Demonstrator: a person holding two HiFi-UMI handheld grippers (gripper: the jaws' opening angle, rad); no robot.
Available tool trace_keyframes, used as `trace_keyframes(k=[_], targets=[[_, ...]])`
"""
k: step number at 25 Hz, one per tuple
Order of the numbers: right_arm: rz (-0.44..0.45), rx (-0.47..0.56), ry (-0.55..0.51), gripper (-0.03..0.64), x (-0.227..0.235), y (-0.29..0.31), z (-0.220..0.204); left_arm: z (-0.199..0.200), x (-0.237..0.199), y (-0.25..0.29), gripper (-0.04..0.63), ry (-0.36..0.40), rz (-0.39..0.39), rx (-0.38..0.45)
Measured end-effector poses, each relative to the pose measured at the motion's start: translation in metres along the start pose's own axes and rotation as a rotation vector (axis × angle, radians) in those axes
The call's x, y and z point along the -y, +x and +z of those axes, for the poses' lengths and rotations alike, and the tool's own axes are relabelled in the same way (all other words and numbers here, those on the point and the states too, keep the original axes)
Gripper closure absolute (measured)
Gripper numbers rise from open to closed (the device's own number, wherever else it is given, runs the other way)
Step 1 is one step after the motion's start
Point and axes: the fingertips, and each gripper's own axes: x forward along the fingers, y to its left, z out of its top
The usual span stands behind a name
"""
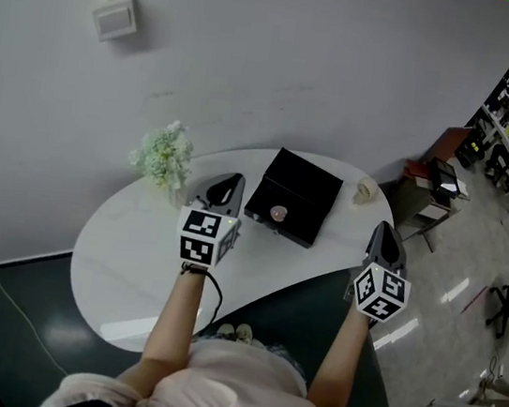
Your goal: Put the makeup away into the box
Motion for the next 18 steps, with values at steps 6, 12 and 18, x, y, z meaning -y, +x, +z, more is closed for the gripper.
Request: trace_keyframes(k=[6, 12, 18], targets=[[0.012, -0.007, -0.014, 0.603, -0.0042, -0.0024, -0.0026, -0.0038, 0.0025, -0.0019, 0.569, -0.004, -0.01, -0.005], [0.021, -0.023, -0.024, 0.603, -0.0054, -0.0039, -0.0067, -0.0072, 0.0039, -0.0027, 0.569, -0.009, -0.011, -0.014], [0.022, -0.031, -0.031, 0.603, -0.0034, -0.0018, -0.0077, -0.0103, 0.0059, -0.0032, 0.569, -0.017, -0.014, -0.018]])
